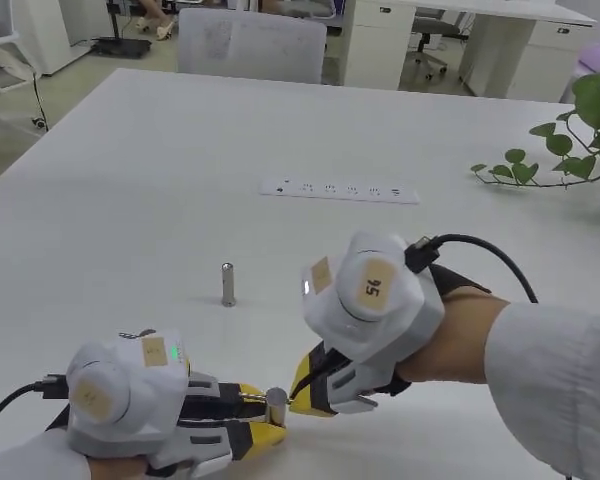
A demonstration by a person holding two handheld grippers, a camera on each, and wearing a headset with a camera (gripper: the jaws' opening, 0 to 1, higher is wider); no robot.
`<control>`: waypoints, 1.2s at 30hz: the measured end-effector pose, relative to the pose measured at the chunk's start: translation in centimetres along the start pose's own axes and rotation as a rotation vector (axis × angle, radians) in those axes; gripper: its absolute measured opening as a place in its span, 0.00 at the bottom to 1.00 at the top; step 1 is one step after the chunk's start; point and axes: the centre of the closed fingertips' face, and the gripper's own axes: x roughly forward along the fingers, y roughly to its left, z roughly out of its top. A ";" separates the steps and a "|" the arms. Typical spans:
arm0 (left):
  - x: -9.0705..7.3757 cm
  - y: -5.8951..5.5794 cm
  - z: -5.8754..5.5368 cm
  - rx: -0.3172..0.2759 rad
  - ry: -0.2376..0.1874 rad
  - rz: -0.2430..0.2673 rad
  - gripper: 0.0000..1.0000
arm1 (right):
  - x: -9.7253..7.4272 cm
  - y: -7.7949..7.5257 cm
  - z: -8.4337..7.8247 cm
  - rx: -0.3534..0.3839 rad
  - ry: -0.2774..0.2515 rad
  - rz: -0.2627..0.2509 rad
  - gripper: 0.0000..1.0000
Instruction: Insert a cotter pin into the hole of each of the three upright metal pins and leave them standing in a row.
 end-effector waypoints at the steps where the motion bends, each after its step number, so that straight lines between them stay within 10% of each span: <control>1: 0.0 0.0 0.0 0.002 0.000 -0.001 0.11 | 0.0 0.0 0.0 0.000 -0.003 -0.001 0.07; 36: -1.3 0.5 -0.3 -0.046 -0.006 0.015 0.22 | -0.5 0.4 -1.4 0.152 -0.112 -0.025 0.23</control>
